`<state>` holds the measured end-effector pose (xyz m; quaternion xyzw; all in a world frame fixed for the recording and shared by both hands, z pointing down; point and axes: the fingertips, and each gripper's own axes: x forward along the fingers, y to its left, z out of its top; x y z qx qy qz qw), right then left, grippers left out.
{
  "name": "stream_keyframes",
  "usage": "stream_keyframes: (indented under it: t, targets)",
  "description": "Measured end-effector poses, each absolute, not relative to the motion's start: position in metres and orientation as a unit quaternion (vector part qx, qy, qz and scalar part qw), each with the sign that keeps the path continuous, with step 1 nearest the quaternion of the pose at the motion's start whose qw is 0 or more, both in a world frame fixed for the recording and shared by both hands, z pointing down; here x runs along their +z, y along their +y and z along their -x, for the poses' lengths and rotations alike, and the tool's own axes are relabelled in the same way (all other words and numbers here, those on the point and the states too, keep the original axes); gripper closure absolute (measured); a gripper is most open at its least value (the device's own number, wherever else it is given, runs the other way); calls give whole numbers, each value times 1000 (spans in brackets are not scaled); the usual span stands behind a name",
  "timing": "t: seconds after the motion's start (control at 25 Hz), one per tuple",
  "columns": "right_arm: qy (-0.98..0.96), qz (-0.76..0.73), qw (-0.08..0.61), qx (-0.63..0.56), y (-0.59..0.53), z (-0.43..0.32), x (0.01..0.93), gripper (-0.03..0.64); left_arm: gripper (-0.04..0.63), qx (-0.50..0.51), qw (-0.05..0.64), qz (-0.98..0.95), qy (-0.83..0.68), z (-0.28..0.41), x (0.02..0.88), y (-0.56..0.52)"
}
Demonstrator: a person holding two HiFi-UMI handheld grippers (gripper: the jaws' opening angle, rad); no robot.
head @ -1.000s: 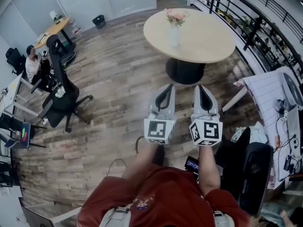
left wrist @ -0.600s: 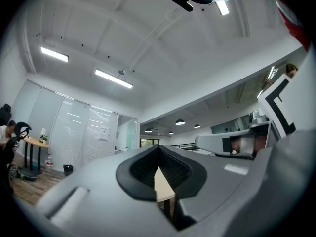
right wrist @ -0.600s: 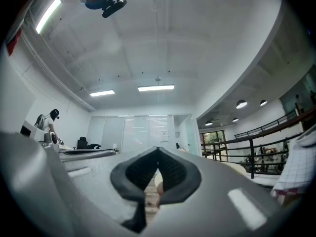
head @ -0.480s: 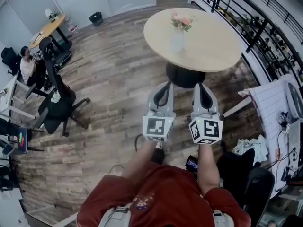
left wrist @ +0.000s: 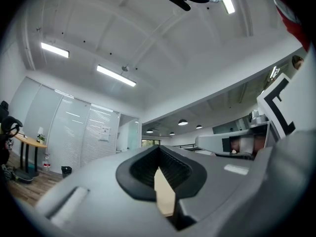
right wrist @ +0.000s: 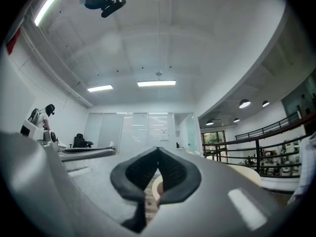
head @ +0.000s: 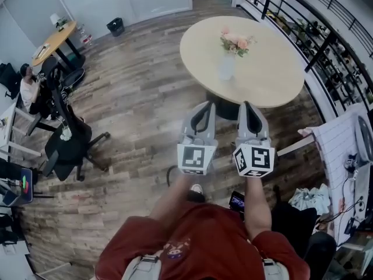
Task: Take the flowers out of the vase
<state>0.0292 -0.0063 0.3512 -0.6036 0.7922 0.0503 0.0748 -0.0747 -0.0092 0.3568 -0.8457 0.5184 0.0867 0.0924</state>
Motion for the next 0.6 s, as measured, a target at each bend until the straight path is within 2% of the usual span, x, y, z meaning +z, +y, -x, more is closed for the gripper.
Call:
stream_keyframes:
  t: [0.6]
  targets:
    - [777,625,58,50,-73,-21,362,615,591,94,84,856,501,84,362,-83]
